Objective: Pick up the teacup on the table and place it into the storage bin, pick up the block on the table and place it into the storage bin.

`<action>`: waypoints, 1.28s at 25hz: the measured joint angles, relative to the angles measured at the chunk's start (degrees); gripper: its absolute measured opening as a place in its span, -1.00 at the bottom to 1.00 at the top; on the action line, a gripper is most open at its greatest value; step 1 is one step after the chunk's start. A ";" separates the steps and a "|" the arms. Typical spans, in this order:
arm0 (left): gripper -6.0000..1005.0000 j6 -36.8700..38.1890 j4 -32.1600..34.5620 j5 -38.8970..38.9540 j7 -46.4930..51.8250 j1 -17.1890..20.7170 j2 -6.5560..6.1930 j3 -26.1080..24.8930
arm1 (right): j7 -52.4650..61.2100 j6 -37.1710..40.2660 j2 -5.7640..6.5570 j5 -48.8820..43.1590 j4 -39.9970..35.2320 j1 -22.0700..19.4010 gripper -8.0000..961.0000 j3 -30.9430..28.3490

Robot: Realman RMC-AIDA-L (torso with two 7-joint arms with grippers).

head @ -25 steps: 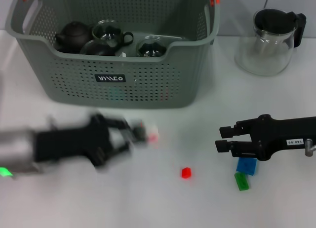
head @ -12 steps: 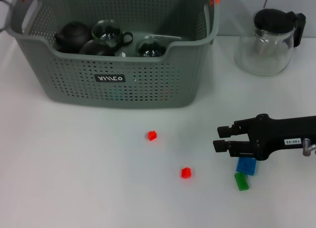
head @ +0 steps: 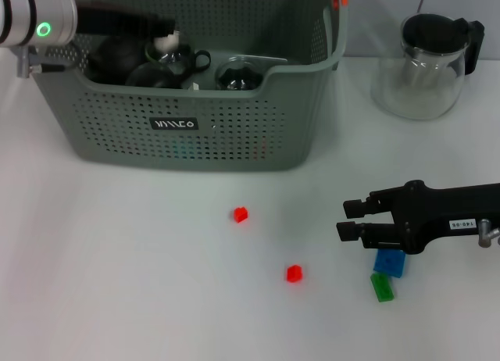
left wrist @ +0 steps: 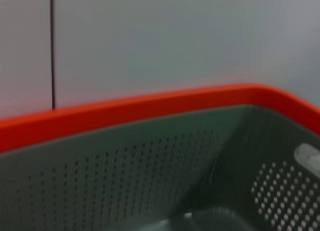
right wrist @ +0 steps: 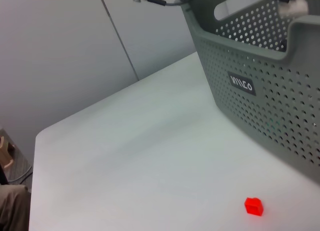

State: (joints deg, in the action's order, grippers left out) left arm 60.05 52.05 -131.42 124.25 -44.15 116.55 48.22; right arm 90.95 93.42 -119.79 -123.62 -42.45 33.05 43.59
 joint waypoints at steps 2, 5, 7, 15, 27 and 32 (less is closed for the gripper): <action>-0.47 0.34 3.72 1.44 -0.17 1.74 1.30 -0.25 | -0.02 -0.03 0.03 0.01 0.00 0.00 -0.03 0.00; -0.31 1.97 9.82 6.92 -1.92 5.90 2.70 -0.29 | -0.03 -0.07 0.06 0.04 0.00 -0.02 -0.03 0.00; -0.15 4.80 13.16 14.66 -5.56 9.48 3.31 -0.69 | -0.03 -0.08 0.07 0.04 0.01 -0.11 -0.03 0.00; 0.26 36.39 5.51 33.62 -33.12 18.39 3.82 -12.56 | -0.06 -0.22 0.08 0.03 0.00 -0.30 -0.03 -0.09; 0.42 28.77 -11.94 20.20 -61.07 23.21 7.81 -4.26 | 0.43 -1.21 -0.01 -0.05 0.00 -0.16 -0.03 -0.09; 0.07 17.96 -20.02 20.91 -65.49 19.29 8.05 -3.22 | 0.50 -1.12 -0.01 -0.01 0.00 -0.01 -0.03 -0.08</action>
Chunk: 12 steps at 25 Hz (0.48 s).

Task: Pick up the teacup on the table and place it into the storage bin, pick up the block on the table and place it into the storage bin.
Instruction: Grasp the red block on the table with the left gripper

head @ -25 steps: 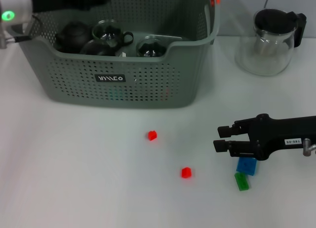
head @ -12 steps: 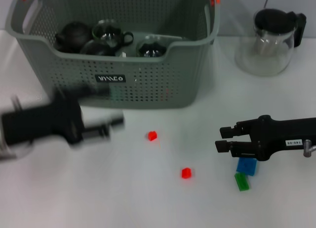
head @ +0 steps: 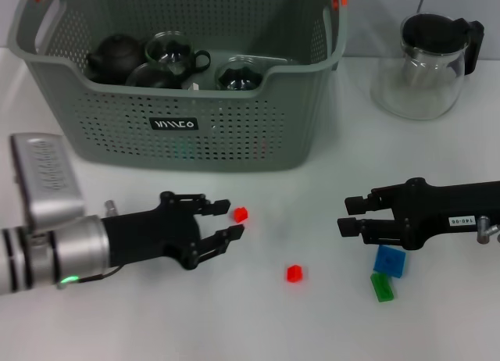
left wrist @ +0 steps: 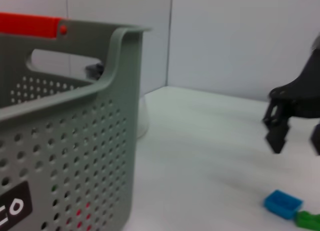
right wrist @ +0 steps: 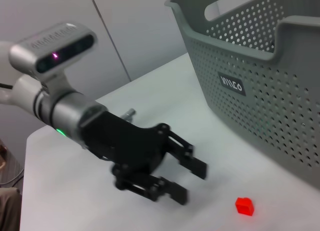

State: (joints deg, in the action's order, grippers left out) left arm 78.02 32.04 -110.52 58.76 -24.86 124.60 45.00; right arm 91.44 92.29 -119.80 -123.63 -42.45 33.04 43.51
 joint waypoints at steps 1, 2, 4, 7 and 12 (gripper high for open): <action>0.00 -1.83 -1.59 0.42 -1.36 -0.85 0.03 -0.05 | 0.00 -0.04 0.00 0.00 0.00 0.00 -0.03 0.00; -0.02 -3.69 -3.23 0.83 -2.55 -1.86 0.05 -0.13 | 0.01 -0.06 0.00 0.01 0.00 0.01 -0.03 0.00; -0.05 -6.96 -5.13 1.02 -3.16 -3.41 0.11 -0.11 | 0.02 -0.10 0.00 0.03 0.00 0.08 -0.03 0.00; -0.09 -10.79 -7.24 1.02 -3.21 -5.42 0.20 0.01 | 0.03 -0.09 0.00 0.05 0.00 0.21 -0.03 0.00; -0.16 -15.16 -9.45 1.29 -3.28 -7.52 0.21 0.11 | 0.05 0.03 0.00 0.06 0.00 0.27 -0.03 0.00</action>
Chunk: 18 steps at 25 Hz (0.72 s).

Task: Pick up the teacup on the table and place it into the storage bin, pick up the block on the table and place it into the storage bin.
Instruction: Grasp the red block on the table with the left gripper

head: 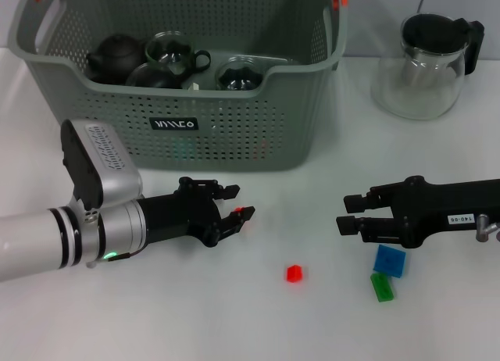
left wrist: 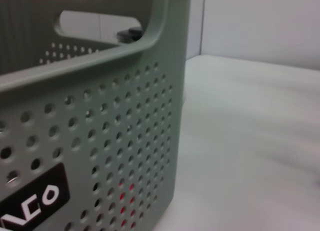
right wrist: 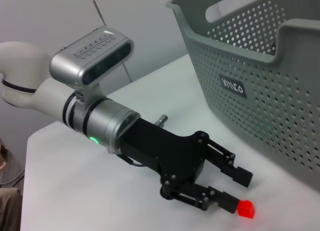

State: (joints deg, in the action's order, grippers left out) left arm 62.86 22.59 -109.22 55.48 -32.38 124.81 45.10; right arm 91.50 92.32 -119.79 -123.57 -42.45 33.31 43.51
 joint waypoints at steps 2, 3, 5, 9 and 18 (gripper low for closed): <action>-0.16 -0.94 -0.37 0.02 -0.34 -0.26 0.00 0.02 | 0.00 0.01 0.00 0.00 0.00 0.00 -0.03 0.00; -0.16 -1.24 -0.52 0.02 -0.60 -0.32 0.00 0.02 | 0.00 0.01 0.00 0.00 0.00 0.00 -0.03 0.00; -0.17 -1.81 -1.19 0.01 -1.45 -0.49 0.00 0.04 | 0.00 -0.03 0.00 0.00 0.00 -0.02 -0.03 -0.04; -0.17 -3.60 -2.62 -0.02 -2.16 -0.99 0.00 0.07 | 0.00 -0.16 0.00 0.00 0.00 -0.05 -0.03 -0.09; -0.17 -5.47 -3.42 -0.08 -2.36 -1.49 0.00 0.65 | -0.05 -0.27 0.00 -0.01 0.00 -0.47 -0.03 -0.09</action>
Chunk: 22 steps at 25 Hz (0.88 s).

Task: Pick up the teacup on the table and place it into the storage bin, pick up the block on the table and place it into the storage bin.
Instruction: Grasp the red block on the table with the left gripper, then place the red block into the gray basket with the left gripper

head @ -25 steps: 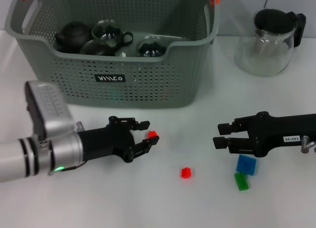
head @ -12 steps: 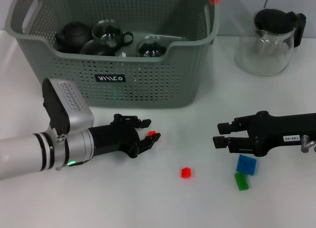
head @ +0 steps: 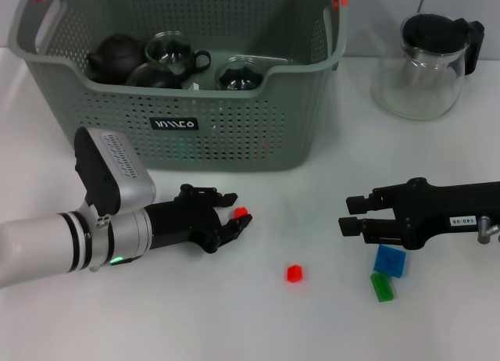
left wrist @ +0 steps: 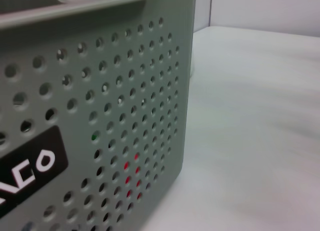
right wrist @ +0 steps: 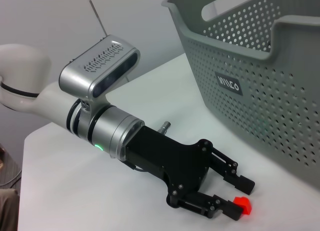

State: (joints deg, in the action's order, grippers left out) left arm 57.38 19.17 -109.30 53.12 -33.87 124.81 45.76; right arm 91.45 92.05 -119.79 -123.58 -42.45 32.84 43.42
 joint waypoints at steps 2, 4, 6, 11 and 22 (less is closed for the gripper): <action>-0.21 -0.20 -0.18 -0.04 0.15 -0.18 0.00 0.12 | -0.02 0.00 0.00 0.00 0.00 -0.05 -0.03 -0.02; -0.30 -0.23 -0.72 -0.22 0.44 -0.54 -0.05 0.13 | -0.03 0.00 0.00 0.00 0.00 -0.06 -0.03 -0.10; -0.39 -0.22 -1.14 -0.32 0.52 -0.82 -0.14 0.35 | -0.03 0.00 0.00 0.00 0.00 -0.06 -0.03 -0.21; -0.53 0.32 -1.09 -0.30 0.62 -0.78 -0.18 0.73 | 0.00 0.03 0.01 0.00 0.00 -0.06 -0.03 -0.26; -0.68 35.80 24.70 4.61 21.11 7.71 -1.65 -12.43 | 0.04 0.26 0.18 0.01 0.00 -0.26 -0.03 -0.36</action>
State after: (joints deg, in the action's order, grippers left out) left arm 93.18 43.87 -104.69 74.23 -26.16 123.16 33.32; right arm 91.50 92.31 -119.62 -123.57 -42.45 32.58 43.06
